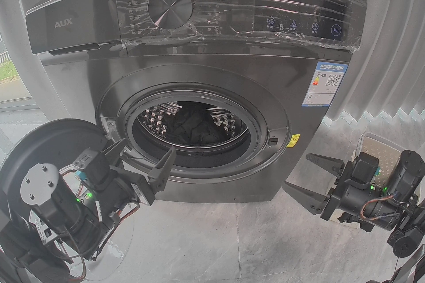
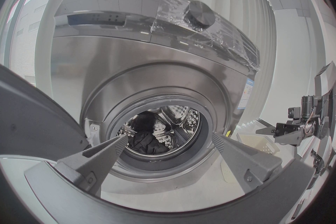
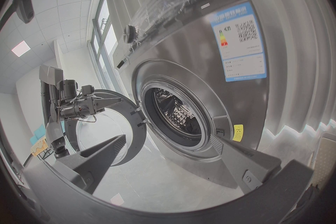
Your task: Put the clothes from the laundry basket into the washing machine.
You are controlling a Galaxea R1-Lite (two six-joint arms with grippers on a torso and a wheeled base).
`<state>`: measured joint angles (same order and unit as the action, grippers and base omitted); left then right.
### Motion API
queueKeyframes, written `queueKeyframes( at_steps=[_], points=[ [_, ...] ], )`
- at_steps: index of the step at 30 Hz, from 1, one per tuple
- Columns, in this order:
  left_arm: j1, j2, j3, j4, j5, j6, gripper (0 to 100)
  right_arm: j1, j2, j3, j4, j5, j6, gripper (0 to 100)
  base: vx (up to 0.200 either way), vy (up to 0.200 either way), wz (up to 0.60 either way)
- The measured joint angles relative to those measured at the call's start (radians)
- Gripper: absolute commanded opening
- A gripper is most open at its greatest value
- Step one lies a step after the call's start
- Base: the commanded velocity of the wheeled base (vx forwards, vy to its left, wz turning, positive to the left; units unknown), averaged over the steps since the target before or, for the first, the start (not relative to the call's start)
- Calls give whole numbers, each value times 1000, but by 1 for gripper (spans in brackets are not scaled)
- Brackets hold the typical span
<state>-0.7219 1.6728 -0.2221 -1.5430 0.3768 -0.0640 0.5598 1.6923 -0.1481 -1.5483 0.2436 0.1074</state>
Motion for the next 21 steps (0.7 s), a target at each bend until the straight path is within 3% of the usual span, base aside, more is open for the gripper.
queueKeyframes(
  at_steps=[4, 13, 21],
  points=[
    [2, -51, 56, 0, -4, 0, 100, -7, -80, 40, 0, -1, 0, 100, 0, 0, 0],
    [2, -190, 195, 7, 21, -1, 100, -71, -302, 124, 11, -1, 0, 100, -200, 0, 0],
    [5, -267, 204, 15, 30, -6, 100, -99, -445, 130, 135, -3, -4, 100, 0, 0, 0]
  ],
)
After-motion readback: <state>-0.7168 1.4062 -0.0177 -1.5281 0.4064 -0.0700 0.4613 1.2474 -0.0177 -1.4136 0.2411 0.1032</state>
